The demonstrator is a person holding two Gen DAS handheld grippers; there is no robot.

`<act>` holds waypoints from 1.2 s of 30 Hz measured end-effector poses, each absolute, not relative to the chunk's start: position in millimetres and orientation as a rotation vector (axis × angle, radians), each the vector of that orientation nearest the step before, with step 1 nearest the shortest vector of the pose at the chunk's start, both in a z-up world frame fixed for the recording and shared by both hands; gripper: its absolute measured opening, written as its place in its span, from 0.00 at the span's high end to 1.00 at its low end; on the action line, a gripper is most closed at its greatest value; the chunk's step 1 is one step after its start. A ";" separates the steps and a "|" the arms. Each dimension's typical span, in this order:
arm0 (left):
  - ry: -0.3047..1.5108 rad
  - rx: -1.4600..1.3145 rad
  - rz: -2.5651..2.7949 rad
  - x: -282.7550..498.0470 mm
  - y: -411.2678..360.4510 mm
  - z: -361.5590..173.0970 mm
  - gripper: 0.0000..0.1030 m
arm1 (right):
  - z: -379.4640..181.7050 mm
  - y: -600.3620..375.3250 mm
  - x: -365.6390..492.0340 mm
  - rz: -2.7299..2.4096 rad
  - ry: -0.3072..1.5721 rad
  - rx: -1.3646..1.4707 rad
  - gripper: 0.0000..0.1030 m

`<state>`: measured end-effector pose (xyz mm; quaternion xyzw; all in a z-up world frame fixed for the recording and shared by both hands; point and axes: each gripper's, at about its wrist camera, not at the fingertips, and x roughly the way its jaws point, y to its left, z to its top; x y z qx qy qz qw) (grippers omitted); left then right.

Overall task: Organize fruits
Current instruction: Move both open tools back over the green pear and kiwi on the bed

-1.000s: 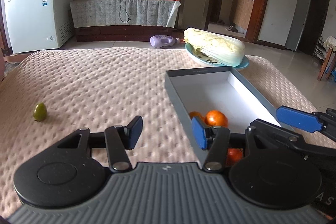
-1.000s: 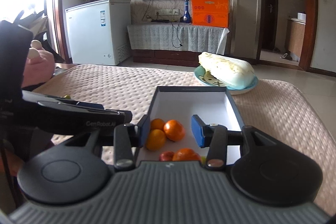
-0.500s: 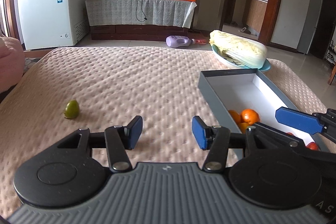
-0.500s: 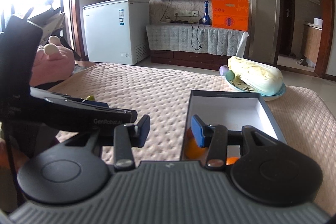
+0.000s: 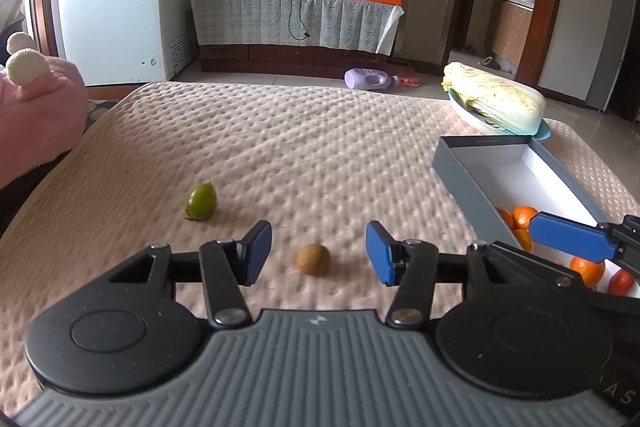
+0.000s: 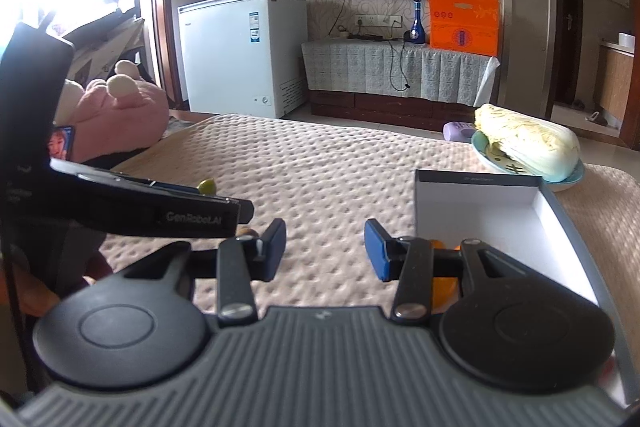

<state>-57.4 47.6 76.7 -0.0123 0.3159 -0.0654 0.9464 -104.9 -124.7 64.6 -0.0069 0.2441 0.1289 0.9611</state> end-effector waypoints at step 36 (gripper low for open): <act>0.670 -0.089 -0.037 16.4 133.0 16.0 0.43 | 3.7 -45.3 -35.3 0.354 0.632 -0.079 0.56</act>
